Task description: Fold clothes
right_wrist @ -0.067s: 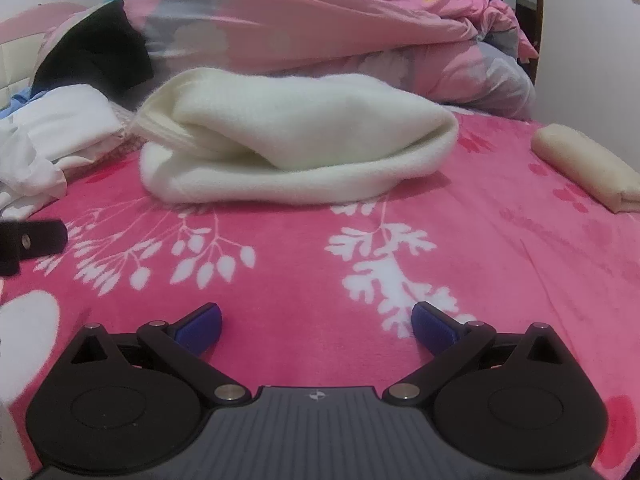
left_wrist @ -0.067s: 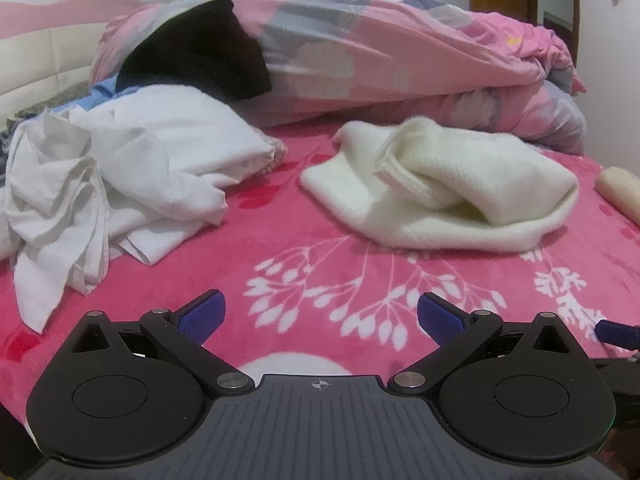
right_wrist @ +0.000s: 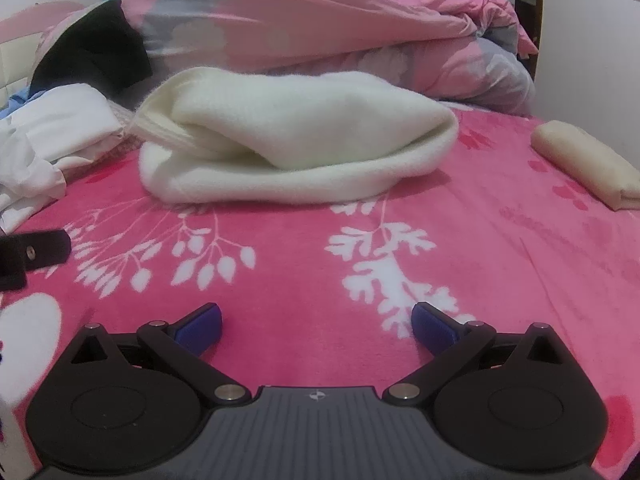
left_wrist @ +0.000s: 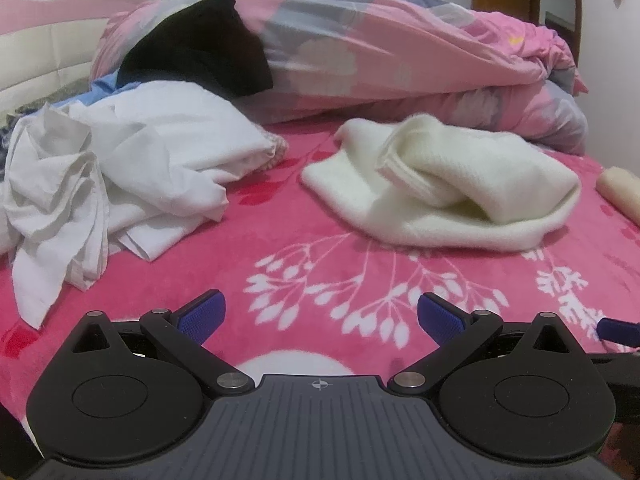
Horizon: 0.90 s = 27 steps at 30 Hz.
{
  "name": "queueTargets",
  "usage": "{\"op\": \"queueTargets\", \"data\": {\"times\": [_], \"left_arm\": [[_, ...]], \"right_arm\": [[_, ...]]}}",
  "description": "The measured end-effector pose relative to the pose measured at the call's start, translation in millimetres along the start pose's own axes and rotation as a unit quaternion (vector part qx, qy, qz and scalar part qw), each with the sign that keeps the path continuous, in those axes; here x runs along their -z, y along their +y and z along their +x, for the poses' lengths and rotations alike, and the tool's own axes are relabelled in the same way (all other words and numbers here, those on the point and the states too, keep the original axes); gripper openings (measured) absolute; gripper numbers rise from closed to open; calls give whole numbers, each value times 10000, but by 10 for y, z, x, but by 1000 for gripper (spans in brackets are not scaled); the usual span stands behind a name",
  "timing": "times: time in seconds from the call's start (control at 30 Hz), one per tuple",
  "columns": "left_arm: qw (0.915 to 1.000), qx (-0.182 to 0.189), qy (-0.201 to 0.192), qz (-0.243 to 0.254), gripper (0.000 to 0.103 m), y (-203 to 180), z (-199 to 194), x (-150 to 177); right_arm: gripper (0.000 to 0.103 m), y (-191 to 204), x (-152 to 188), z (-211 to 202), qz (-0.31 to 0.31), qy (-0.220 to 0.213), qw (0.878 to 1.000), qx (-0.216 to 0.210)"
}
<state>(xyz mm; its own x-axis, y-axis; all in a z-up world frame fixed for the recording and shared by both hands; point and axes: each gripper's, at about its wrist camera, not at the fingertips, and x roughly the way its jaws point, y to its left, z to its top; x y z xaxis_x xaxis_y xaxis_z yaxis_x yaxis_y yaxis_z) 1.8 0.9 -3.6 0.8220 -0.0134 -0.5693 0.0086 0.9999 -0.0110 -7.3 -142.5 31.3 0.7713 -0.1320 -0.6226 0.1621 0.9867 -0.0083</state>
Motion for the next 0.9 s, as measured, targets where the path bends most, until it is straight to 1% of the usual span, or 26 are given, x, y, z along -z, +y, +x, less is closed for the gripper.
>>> {"op": "queueTargets", "data": {"times": [0.07,0.13,0.33,0.53,0.7,0.8,0.9], "left_arm": [[10000,26,49,0,103,9,33,18],[9999,52,97,1,103,18,65,36],[9996,130,243,2,103,44,163,91],[9991,202,376,9,103,68,255,147],[9995,158,249,125,103,35,229,216],[9992,253,305,76,103,45,234,204],[9991,317,282,26,103,41,226,202]], "right_arm": [[103,4,9,-13,-36,-35,10000,3],[103,74,-8,-9,-136,54,9997,207],[103,60,-155,-14,-31,167,9996,216],[103,88,-145,-74,-75,125,9996,243],[103,46,-162,-84,22,204,9996,196],[103,25,-164,-88,77,233,9995,223],[103,10,-164,-78,123,284,9992,248]]}}
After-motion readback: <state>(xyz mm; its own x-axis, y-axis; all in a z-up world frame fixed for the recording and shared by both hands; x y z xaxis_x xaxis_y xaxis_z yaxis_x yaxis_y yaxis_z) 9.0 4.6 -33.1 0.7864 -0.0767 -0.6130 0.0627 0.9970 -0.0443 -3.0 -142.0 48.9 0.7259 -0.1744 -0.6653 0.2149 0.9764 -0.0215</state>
